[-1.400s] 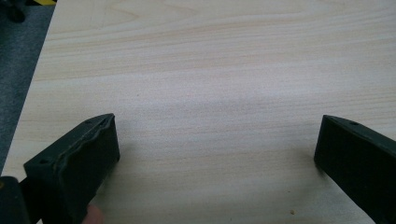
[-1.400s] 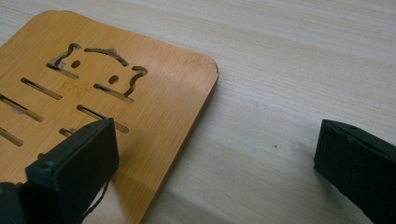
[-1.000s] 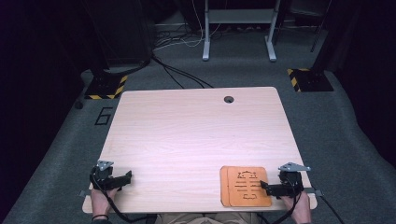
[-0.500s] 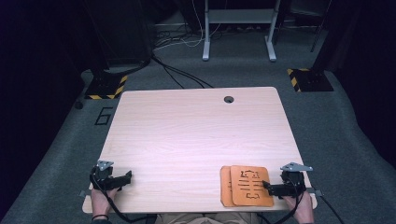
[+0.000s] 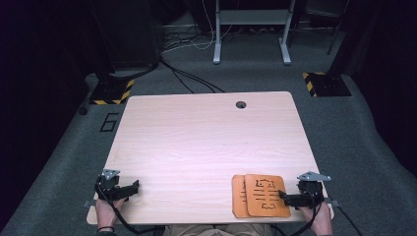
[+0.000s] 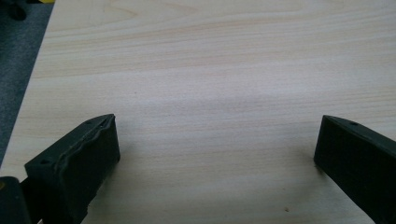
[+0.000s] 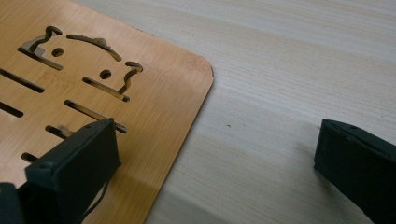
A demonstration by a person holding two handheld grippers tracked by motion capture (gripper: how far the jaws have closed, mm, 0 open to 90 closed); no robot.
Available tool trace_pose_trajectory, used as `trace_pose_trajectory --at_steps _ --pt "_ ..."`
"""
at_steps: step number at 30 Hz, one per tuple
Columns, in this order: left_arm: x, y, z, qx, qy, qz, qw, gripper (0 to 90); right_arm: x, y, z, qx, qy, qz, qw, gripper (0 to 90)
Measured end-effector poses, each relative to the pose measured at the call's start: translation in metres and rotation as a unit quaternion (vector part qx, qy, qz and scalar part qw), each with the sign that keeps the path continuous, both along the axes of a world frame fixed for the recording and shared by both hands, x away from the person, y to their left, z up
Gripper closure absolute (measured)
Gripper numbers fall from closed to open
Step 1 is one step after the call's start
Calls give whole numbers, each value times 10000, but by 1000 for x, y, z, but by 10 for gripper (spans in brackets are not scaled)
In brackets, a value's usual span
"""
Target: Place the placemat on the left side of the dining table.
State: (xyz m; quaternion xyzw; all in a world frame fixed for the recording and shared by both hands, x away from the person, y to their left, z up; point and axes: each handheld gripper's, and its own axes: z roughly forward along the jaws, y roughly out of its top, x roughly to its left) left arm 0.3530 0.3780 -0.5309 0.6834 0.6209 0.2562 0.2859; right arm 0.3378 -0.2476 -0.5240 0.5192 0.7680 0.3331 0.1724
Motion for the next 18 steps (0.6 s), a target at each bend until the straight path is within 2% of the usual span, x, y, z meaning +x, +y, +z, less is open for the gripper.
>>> trace_pose_trajectory --at_steps 2,3,5,8,9,14,18 --pt "0 -3 1 -1 26 -14 10000 0 0 0 0 -2 -2 1 10000 0" --pt "-1 -9 3 73 36 -169 9998 0 0 0 0 7 1 -7 10000 0" --pt "-2 -14 6 111 45 -265 9996 0 0 0 0 9 -2 -5 10000 0" --pt "-2 -29 13 10 -6 -503 9987 0 -1 0 0 8 -3 -21 10000 0" --pt "-2 -29 13 10 -6 -503 9987 0 -1 0 0 8 -3 -21 10000 0" --pt "-3 -53 22 62 -40 -839 9964 0 -1 0 0 -8 -4 -20 10000 0" --pt "-5 -70 28 143 -45 -1109 9937 0 -1 0 0 16 4 -41 10000 0"
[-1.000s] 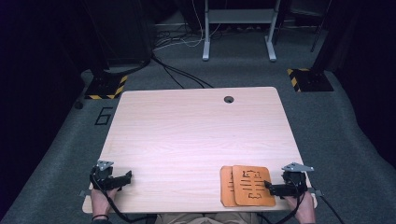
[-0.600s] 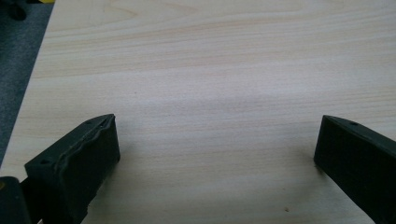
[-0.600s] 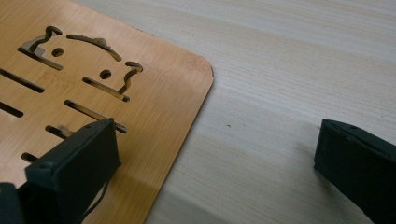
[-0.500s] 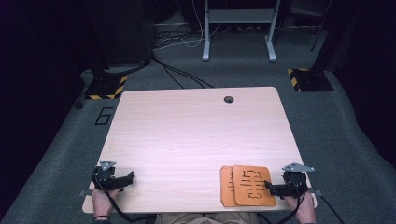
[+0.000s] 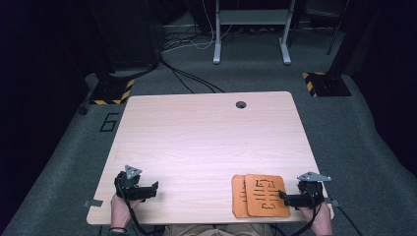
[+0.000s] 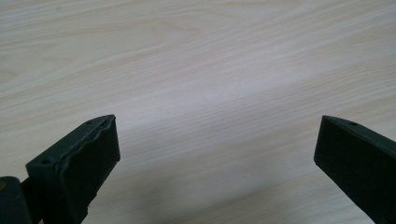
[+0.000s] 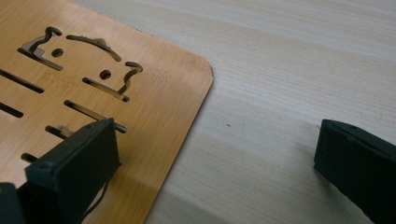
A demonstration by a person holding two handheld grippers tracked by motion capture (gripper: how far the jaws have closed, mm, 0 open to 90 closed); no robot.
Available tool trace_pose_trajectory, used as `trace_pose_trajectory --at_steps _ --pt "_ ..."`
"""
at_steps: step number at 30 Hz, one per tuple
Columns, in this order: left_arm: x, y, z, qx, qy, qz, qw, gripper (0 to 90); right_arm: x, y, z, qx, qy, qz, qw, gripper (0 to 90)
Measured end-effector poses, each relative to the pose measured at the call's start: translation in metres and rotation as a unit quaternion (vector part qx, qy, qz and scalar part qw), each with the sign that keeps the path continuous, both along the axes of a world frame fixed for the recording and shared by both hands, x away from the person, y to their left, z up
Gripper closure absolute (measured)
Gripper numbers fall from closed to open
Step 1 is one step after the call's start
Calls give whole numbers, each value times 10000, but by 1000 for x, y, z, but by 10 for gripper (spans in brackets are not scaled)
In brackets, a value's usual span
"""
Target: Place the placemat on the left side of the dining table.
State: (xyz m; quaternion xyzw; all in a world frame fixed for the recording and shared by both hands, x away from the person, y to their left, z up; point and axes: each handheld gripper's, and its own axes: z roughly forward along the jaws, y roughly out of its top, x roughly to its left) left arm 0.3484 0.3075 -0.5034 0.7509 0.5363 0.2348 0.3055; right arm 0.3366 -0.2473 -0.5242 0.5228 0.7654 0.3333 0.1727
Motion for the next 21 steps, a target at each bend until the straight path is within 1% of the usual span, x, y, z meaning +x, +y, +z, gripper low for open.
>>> trace_pose_trajectory --at_steps 1,2,3,4,5,6,7,8,11,12,13,14,15,17,18,19,21 --pt "-1 -6 2 -37 -11 -71 10000 0 0 0 0 -1 2 1 10000 0" --pt "-1 -6 2 -37 -11 -71 10000 0 0 0 0 -1 2 1 10000 0" --pt "0 -11 4 -83 9 -185 9998 0 0 0 0 -13 -2 0 10000 0" --pt "0 -15 5 -106 16 -249 9996 0 0 0 0 -1 3 1 10000 0" --pt "0 -15 5 -106 16 -249 9996 0 0 0 0 -1 3 1 10000 0" --pt "0 -18 6 -141 27 -289 9995 0 0 0 0 -2 2 2 10000 0" --pt "0 -24 7 -186 26 -382 9991 0 0 0 0 0 0 1 10000 0" --pt "0 -24 7 -186 26 -382 9991 0 0 0 0 0 0 1 10000 0" --pt "0 -36 9 -258 21 -546 9982 0 0 0 0 0 0 -1 10000 0" --pt "0 -39 9 -244 33 -604 9979 0 0 0 0 0 0 -1 10000 0" --pt "0 -39 9 -244 33 -604 9979 0 0 0 0 0 0 -1 10000 0" --pt "0 -46 9 -212 21 -704 9973 0 0 0 0 0 -3 0 10000 0" --pt "0 -46 9 -212 21 -704 9973 0 0 0 0 0 -3 0 10000 0" --pt "0 -55 9 -235 67 -832 9962 0 0 0 0 0 -3 0 10000 0" --pt "0 -62 8 -236 82 -929 9954 0 0 0 0 -6 -11 -4 10000 0" --pt "0 -62 8 -236 82 -929 9954 0 0 0 0 -6 -11 -4 10000 0" --pt "-1 -71 8 -229 112 -1079 9938 0 0 0 0 -2 -16 -3 10000 0"
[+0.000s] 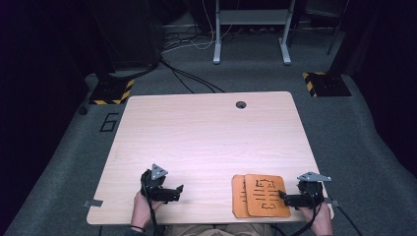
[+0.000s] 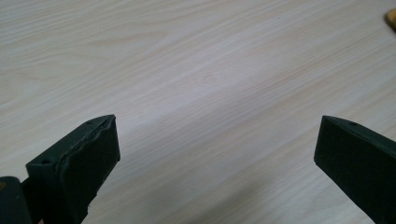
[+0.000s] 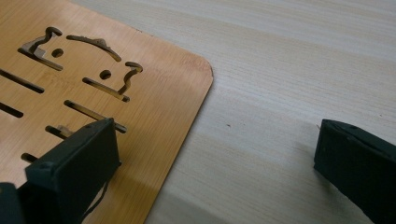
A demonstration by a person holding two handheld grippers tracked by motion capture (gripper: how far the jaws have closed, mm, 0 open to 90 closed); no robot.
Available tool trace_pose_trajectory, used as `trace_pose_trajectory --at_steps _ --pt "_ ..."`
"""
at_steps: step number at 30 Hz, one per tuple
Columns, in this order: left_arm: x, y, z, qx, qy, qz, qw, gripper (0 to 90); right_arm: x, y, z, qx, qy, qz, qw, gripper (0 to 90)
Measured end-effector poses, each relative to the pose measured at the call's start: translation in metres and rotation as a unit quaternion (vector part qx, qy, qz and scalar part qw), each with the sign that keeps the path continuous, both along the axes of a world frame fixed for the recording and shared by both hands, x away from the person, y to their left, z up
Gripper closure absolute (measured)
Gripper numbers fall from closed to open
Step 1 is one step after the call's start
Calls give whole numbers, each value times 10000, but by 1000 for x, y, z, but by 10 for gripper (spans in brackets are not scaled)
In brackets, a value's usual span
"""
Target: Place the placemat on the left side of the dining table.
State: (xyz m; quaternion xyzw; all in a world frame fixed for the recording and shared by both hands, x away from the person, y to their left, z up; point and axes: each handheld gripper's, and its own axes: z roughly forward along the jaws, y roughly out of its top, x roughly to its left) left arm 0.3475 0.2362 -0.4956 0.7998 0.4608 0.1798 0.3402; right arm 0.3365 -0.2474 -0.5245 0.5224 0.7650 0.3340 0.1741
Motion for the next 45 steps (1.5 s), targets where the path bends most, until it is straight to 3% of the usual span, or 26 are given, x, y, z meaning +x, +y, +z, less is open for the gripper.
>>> trace_pose_trajectory --at_steps 13,19,34,37,40,41,42,45 --pt "-1 -47 3 -112 47 -695 9975 0 0 0 0 13 -4 3 10000 0" --pt "3 -72 6 -125 85 -1041 9945 0 0 0 0 15 -7 1 10000 0" --pt "6 -115 10 -344 159 -1524 9876 0 -1 0 0 16 -17 -5 10000 0" --pt "7 -123 9 -420 191 -1615 9858 0 -1 0 0 16 -19 -6 10000 0" --pt "7 -134 7 -447 285 -1790 9824 0 -1 0 0 14 -17 -12 10000 0" --pt "8 -140 6 -484 349 -1890 9802 0 -1 0 0 15 -19 -15 10000 0" --pt "8 -140 6 -484 349 -1890 9802 0 -1 0 0 15 -19 -15 10000 0" --pt "8 -153 3 -550 475 -2046 9761 0 -1 0 0 16 -22 -17 10000 0"
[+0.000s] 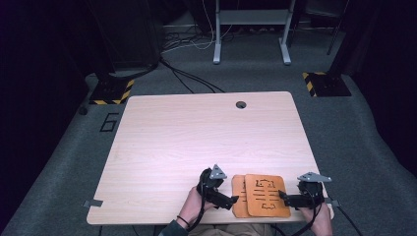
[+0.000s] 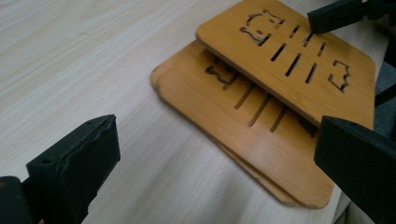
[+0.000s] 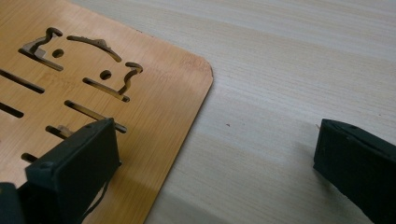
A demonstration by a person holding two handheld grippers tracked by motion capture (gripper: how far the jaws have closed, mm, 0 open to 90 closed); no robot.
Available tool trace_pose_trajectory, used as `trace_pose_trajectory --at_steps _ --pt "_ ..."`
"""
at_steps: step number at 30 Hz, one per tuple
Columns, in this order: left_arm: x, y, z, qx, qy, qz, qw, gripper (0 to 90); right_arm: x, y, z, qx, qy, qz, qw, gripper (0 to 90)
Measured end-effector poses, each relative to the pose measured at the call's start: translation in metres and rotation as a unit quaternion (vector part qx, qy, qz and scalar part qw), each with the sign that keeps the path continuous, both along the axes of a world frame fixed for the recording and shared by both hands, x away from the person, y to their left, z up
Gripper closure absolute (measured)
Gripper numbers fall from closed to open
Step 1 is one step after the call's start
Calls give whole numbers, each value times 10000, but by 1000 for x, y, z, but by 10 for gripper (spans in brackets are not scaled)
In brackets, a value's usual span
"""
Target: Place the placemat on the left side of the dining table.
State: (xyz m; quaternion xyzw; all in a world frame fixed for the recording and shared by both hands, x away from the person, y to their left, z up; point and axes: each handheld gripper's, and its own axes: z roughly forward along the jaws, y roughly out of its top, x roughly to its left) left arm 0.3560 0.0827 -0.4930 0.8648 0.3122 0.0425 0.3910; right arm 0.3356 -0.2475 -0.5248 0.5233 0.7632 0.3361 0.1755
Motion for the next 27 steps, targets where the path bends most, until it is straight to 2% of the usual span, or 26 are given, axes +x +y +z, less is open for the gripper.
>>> trace_pose_trajectory --at_steps 1,4,9,20,27 --pt "0 0 0 0 0 0 10000 0 0 0 0 0 0 0 10000 0" --pt "2 -10 -3 -114 181 -98 9997 0 0 0 0 7 5 -14 10000 0" --pt "5 -29 -7 -77 439 -225 9988 0 0 0 0 5 -13 -11 10000 0" --pt "6 -52 -9 33 567 -467 9973 0 -1 0 -1 15 -29 -18 10000 0" --pt "7 -67 -12 99 710 -526 9960 0 -1 0 -1 11 -44 -25 10000 0"
